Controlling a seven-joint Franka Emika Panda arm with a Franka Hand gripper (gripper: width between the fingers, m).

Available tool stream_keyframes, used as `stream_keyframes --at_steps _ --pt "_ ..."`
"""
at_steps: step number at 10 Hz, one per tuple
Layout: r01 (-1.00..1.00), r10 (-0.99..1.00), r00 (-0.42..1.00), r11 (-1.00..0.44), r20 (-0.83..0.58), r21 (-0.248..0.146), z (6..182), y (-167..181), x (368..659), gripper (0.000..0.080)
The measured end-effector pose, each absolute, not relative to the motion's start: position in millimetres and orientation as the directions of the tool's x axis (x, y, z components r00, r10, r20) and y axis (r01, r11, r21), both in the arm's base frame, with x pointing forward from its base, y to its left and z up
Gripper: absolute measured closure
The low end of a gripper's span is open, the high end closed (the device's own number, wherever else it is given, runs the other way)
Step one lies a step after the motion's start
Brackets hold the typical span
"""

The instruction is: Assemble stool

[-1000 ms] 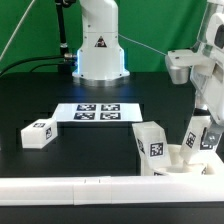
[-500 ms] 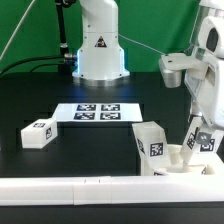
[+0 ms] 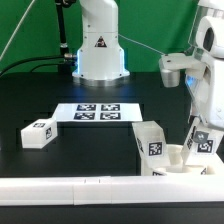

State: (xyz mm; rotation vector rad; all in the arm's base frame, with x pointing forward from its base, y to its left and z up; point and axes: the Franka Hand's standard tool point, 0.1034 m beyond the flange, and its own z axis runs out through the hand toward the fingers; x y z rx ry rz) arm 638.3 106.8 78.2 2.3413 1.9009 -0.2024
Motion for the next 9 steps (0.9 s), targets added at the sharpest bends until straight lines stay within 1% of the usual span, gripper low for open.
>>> stream_keyframes --at_steps 1,2,3,4,5,7,8,9 --pt "0.938 0.920 0.343 -0.345 -0.189 0.019 78.1 104.8 639.9 0.0459" --pt "0.885 0.861 0.456 -0.466 -0.224 0.011 77.8 103.3 639.9 0.0459" --pt "0.831 0.802 0.539 -0.556 -0.258 0.009 77.8 103.1 641.6 0.0459" --pt "0.760 0.729 0.635 -0.648 -0.255 0.038 77.9 105.7 644.1 0.0459" --pt "0.741 0.712 0.660 -0.669 -0.237 0.054 77.9 106.0 646.8 0.0459" --pt "0.633 0.602 0.764 -0.769 -0.230 0.089 77.6 105.8 645.9 0.0459" --pt "0.612 0.582 0.781 -0.785 -0.228 0.095 77.6 105.8 645.9 0.0459" --pt "0.534 0.504 0.837 -0.838 -0.214 0.113 77.5 105.5 646.1 0.0459"
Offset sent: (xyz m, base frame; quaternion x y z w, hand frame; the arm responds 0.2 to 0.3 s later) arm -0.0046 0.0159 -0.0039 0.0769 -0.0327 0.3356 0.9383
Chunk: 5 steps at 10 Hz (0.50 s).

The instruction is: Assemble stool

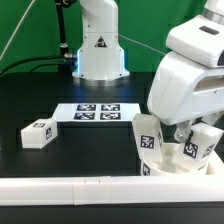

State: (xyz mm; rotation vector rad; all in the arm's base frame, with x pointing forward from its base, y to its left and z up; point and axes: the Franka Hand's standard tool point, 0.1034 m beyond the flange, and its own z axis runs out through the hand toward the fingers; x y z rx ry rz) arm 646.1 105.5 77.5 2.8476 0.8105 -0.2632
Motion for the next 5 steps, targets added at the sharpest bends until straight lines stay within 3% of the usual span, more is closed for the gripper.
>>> stream_keyframes --at_steps 2,5 --pt "0.358 0.340 0.925 -0.929 -0.169 0.093 77.1 97 649 0.0459" --pt "-0.016 -0.007 0.978 -0.999 -0.211 -0.040 76.4 88 651 0.0459"
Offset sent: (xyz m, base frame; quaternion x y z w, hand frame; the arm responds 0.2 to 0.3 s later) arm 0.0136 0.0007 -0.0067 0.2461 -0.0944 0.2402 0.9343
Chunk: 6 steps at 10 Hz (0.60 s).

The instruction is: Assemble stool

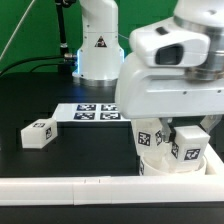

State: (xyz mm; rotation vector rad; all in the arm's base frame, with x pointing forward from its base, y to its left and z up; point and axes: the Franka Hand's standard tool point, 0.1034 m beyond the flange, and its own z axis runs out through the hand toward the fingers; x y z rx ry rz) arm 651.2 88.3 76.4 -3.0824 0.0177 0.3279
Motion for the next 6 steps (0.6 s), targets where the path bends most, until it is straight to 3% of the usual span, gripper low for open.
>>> stream_keyframes --at_steps 4,6 --pt "-0.312 -0.309 0.929 -0.950 -0.203 0.018 75.7 88.1 652.7 0.0459" --pt "-0.549 -0.545 0.825 -0.836 -0.150 0.015 75.2 87.0 653.3 0.0459"
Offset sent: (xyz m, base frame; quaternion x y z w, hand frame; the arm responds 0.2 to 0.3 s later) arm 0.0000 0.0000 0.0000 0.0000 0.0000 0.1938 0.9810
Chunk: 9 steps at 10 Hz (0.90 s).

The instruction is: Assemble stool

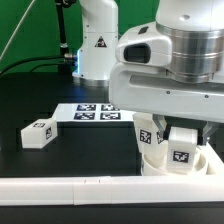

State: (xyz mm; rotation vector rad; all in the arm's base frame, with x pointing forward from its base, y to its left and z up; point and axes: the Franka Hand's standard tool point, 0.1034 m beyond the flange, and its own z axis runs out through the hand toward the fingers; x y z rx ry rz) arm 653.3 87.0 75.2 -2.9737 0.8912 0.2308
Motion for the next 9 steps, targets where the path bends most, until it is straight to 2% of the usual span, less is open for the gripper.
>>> stream_keyframes --at_steps 2,7,9 --pt "-0.769 -0.760 0.633 -0.639 -0.148 -0.004 73.2 90.4 650.3 0.0459" --pt "-0.929 -0.921 0.362 -0.370 -0.147 0.032 72.4 95.9 650.4 0.0459" --pt "-0.995 -0.983 0.090 -0.097 -0.157 0.035 72.0 93.1 653.0 0.0459"
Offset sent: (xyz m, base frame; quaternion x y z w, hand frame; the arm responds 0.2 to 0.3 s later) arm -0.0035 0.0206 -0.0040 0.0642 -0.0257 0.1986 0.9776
